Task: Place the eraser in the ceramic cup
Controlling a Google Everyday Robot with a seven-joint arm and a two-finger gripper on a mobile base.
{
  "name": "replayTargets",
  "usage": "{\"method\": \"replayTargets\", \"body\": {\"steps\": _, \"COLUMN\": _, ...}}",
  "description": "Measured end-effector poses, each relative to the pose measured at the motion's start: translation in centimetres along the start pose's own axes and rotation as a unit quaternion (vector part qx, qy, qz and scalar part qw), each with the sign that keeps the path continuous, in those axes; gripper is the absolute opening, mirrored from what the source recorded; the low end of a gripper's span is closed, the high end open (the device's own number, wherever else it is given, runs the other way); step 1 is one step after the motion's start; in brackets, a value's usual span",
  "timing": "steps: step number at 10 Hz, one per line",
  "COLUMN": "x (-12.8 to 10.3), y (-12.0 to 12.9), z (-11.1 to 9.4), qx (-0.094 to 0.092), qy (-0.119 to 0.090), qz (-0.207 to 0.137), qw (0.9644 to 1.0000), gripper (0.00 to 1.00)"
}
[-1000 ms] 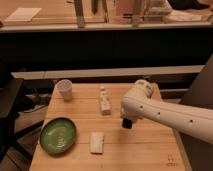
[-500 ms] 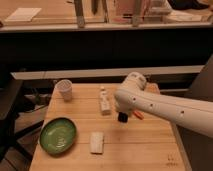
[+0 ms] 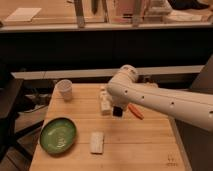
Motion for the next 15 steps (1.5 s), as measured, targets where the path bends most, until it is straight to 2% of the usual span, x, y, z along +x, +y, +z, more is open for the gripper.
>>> {"method": "replayTargets", "body": {"steps": 4, "x": 1.3, "y": -3.7, "z": -0.5, "qx": 0.001, "qy": 0.006, "qz": -0.019, "qw": 0.9998, "gripper": 0.03}}
{"method": "replayTargets", "body": {"steps": 10, "x": 2.9, "y": -6.8, "z": -0.5, "qx": 0.001, "qy": 0.011, "qz": -0.045, "qw": 0.9989, "gripper": 0.03}}
{"method": "replayTargets", "body": {"steps": 11, "x": 3.4, "y": -8.4, "z": -0.6, "qx": 0.003, "qy": 0.012, "qz": -0.050, "qw": 0.9987, "gripper": 0.03}}
{"method": "replayTargets", "body": {"steps": 15, "x": 5.0, "y": -10.4, "z": -1.1, "qx": 0.006, "qy": 0.018, "qz": -0.063, "qw": 0.9979, "gripper": 0.03}}
